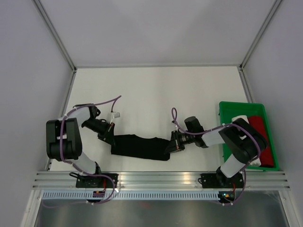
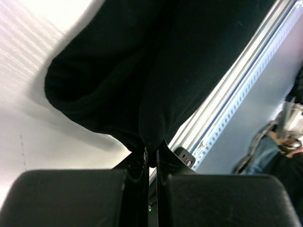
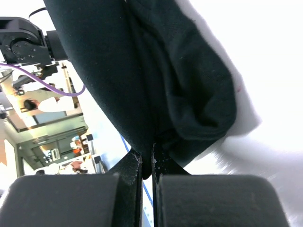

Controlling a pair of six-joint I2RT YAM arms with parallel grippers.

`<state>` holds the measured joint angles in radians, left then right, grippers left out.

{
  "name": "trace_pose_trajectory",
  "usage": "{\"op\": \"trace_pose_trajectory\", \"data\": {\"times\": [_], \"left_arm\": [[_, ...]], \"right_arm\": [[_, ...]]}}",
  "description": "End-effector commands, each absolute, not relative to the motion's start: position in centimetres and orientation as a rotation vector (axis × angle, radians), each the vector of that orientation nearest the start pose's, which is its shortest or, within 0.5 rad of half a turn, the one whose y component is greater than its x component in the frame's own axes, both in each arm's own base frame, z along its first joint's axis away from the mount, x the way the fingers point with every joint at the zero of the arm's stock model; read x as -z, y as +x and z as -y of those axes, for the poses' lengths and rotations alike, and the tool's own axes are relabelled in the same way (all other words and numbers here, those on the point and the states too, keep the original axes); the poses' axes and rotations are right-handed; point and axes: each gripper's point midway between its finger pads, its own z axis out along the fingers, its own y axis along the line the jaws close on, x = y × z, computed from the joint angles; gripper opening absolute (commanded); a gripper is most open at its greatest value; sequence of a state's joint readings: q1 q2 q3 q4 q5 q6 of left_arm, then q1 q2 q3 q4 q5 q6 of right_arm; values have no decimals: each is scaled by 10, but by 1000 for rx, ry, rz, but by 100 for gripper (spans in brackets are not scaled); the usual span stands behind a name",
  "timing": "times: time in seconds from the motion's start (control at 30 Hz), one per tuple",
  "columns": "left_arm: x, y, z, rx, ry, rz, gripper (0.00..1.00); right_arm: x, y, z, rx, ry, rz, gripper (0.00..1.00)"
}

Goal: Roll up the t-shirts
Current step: Roll the tshirt

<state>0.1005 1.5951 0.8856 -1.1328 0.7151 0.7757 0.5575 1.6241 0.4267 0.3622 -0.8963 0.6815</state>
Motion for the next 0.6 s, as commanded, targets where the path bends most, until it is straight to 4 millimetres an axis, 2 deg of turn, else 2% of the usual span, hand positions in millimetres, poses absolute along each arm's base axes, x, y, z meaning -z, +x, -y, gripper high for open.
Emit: {"op": "trace_pose_trajectory", "data": {"times": [0.0,0.17,0.27,0.37,0.43,0.47,0.5,0.53,0.57], "left_arm": [[-36,195,58,975,748,-2825,2],[-23,213,51,877,692,-2839,4],[-21,214,51,877,682,-2846,2],[-23,213,53,887,692,-2835,2],[-23,214,52,886,692,-2836,2],[-23,214,52,889,695,-2840,2],[-23,214,52,894,695,-2842,2],[-24,214,52,899,693,-2844,2],[-23,214,52,904,696,-2846,2]], "right_arm": [[-12,153,-262,-1561,-222,-2629,0],[8,157,-248,-1428,-168,-2699,2],[14,156,-243,-1367,-169,-2733,16],[10,170,-239,-1256,-223,-2715,29],[-13,190,-238,-1156,-310,-2593,37],[-41,199,-242,-1116,-381,-2508,40],[-49,212,-238,-986,-477,-2431,48],[-64,219,-239,-936,-531,-2357,52],[-75,216,-241,-879,-607,-2325,55]]}}
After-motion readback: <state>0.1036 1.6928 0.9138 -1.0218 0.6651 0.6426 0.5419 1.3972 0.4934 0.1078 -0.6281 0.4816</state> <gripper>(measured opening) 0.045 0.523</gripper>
